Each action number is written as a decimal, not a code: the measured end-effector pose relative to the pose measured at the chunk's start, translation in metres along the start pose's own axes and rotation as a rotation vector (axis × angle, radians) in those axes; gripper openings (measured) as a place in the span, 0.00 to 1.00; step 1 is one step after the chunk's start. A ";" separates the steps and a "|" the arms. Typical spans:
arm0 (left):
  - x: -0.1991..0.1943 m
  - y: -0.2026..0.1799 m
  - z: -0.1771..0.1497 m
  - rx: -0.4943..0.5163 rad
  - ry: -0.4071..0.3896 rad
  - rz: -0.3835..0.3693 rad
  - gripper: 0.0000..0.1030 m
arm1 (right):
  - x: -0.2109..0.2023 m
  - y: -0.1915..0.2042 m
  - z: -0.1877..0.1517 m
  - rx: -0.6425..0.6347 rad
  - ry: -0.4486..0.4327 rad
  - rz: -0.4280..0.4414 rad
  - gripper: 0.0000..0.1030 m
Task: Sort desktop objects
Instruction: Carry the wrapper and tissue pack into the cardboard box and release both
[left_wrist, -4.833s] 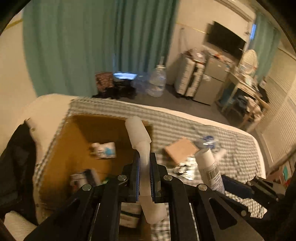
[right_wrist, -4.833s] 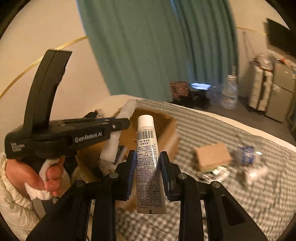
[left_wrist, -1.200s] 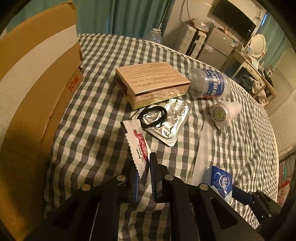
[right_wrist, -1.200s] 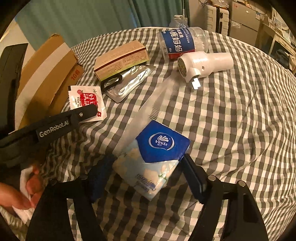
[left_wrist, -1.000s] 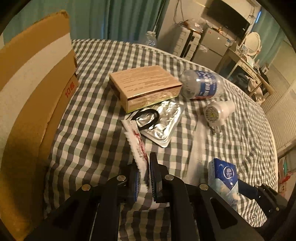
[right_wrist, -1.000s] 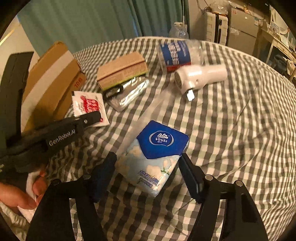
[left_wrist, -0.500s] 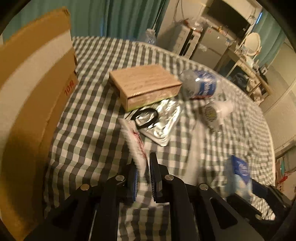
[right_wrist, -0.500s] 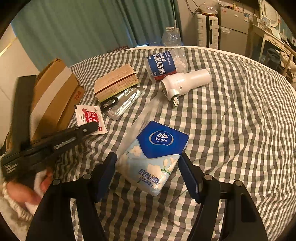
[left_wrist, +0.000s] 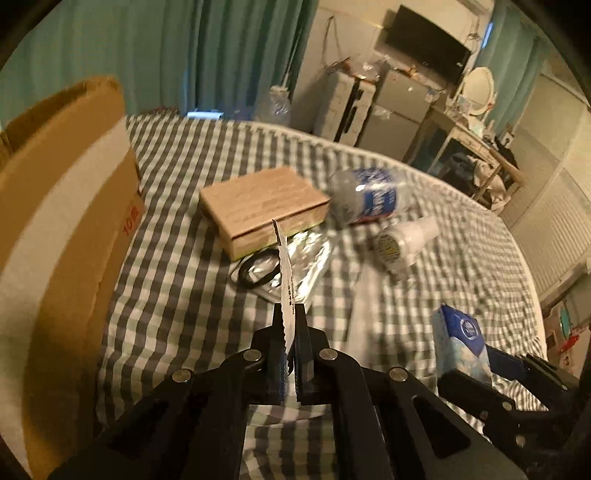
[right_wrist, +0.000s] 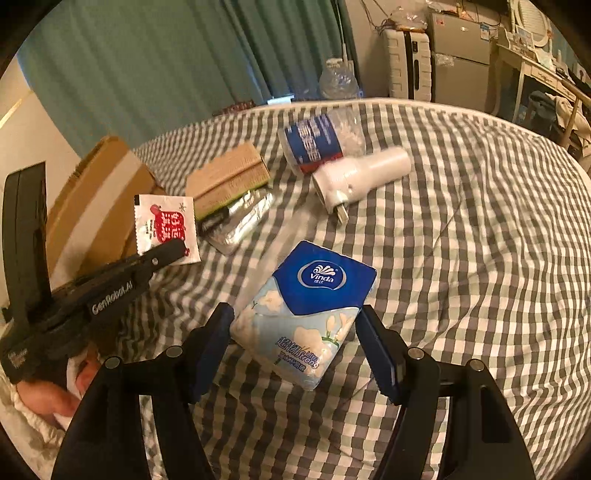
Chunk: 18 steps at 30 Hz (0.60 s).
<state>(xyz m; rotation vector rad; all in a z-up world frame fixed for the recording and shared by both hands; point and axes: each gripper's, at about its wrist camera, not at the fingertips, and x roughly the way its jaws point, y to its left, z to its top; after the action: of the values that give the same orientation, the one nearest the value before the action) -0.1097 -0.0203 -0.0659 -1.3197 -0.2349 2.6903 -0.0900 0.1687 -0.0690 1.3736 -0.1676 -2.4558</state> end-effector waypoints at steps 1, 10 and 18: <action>-0.004 -0.002 0.001 0.005 -0.008 -0.008 0.02 | -0.005 0.001 0.002 0.005 -0.009 0.008 0.66; -0.061 -0.014 0.018 0.075 -0.062 -0.023 0.02 | -0.052 0.030 0.015 -0.012 -0.116 0.036 0.66; -0.112 0.007 0.040 0.076 -0.099 0.017 0.02 | -0.082 0.081 0.022 -0.085 -0.164 0.095 0.66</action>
<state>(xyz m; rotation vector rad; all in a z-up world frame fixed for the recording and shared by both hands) -0.0744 -0.0513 0.0433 -1.1743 -0.1318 2.7524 -0.0516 0.1189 0.0296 1.1037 -0.1598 -2.4654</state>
